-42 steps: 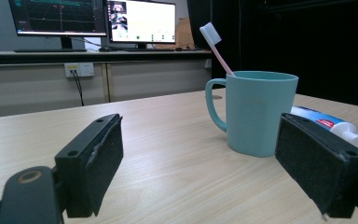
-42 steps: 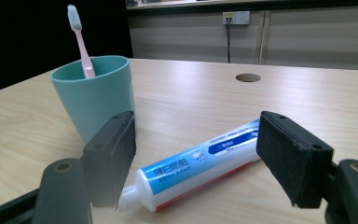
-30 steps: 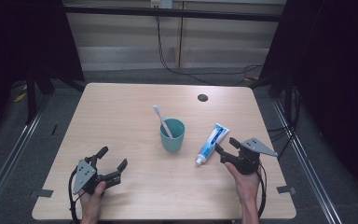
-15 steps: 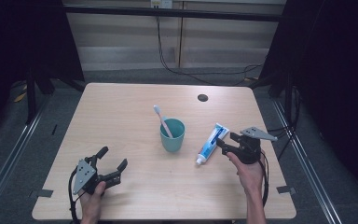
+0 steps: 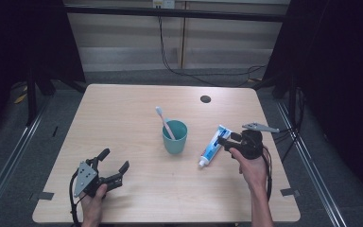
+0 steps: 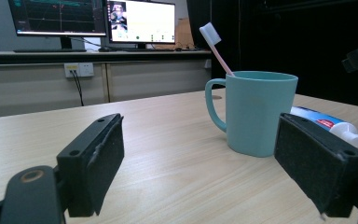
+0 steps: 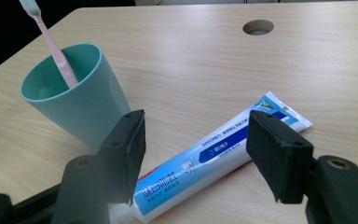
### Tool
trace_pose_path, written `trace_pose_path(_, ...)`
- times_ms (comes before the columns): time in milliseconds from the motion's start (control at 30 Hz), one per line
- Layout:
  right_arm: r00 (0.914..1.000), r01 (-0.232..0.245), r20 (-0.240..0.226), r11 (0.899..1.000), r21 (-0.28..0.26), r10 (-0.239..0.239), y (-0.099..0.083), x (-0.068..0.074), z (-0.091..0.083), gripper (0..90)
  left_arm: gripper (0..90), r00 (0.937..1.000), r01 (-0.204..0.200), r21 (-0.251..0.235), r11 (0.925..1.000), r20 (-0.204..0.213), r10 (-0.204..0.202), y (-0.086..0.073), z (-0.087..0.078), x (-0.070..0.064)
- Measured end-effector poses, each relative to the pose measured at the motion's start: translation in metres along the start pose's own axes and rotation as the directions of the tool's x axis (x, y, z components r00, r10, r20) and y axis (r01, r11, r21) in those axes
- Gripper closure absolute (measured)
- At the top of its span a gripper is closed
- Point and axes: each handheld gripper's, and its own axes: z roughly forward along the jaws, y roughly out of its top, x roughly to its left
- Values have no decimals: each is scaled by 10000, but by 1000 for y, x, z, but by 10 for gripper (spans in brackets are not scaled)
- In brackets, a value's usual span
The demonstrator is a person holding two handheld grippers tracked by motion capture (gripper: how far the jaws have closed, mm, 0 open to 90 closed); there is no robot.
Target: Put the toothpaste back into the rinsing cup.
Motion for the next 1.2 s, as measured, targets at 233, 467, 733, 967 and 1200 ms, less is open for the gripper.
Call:
trace_pose_path(233, 9993, -362, -56, 9964, 763, 368, 6, -5, 8, 327, 160, 10000, 6, -4, 10000, -6, -6, 0, 0, 0)
trace_pose_path(467, 9969, -775, 261, 9877, 1357, 746, 13, -10, 12, 289, 161, 10000, -7, 5, 10000, -11, 7, 0, 0, 0)
trace_pose_path(733, 9930, -1085, 660, 9761, 1881, 977, 22, -13, 17, 270, 160, 10000, -2, -1, 10000, -6, 2, 0, 0, 0)
trace_pose_path(967, 9883, -1520, 472, 9631, 2219, 1451, 28, -18, 22, 246, 161, 10000, -5, 4, 10000, -13, 5, 0, 0, 0)
trace_pose_path(1200, 9841, -1776, 586, 9395, 2929, 1678, 30, -21, 31, 229, 161, 10000, -1, 4, 10000, -4, 1, 0, 0, 0)
